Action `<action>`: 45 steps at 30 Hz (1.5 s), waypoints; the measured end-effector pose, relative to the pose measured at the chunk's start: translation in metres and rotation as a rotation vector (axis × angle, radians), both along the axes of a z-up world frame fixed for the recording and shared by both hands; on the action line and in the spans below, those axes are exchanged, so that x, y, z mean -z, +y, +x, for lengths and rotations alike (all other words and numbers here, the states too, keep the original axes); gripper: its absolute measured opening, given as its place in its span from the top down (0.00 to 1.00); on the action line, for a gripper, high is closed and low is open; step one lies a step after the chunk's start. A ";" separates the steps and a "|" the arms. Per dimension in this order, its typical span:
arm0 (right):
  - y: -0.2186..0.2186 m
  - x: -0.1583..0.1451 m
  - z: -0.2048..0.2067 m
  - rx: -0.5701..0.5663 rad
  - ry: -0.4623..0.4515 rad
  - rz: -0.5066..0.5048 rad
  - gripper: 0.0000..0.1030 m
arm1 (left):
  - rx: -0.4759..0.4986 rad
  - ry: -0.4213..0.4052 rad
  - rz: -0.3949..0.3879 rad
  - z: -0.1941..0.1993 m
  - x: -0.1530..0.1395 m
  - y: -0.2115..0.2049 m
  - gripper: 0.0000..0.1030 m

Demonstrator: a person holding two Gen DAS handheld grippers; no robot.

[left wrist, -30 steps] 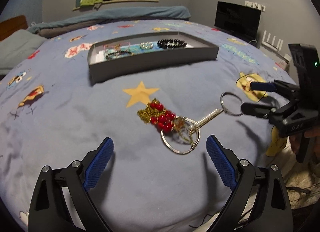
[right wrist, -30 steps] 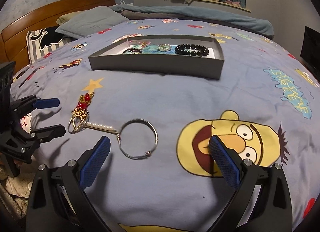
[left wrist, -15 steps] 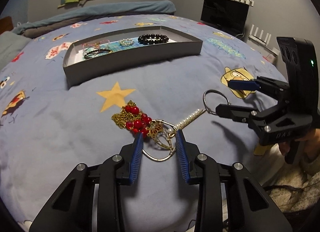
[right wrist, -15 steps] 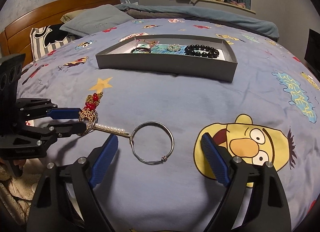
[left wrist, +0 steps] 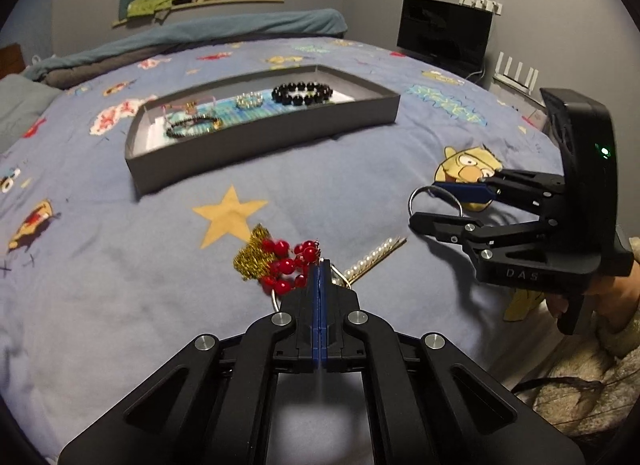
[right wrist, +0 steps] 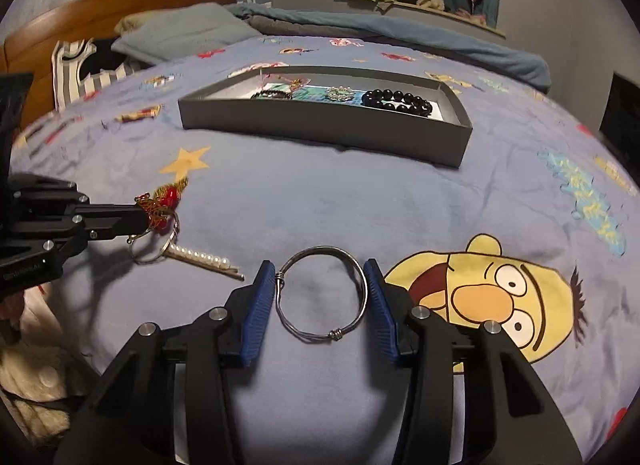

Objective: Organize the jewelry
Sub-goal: 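Grasp the red-bead gold ornament with the left gripper while the right gripper grasps a silver hoop, then carry the red-bead ornament and silver hoop into the grey box, open both grippers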

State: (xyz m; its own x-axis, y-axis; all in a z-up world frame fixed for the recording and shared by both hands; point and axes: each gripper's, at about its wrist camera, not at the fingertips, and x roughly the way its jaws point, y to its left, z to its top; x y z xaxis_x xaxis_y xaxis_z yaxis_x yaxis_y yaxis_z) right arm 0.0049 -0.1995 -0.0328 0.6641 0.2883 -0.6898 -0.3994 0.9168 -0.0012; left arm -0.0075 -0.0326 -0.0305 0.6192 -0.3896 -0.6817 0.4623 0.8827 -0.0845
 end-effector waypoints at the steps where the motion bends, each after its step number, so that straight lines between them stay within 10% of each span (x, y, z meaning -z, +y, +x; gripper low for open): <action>1: -0.001 -0.001 0.000 0.003 -0.002 0.005 0.55 | -0.001 -0.009 0.000 -0.001 -0.003 0.000 0.99; 45: 0.020 -0.076 0.137 0.036 -0.070 0.079 0.56 | -0.073 -0.181 -0.071 0.119 -0.125 0.050 0.99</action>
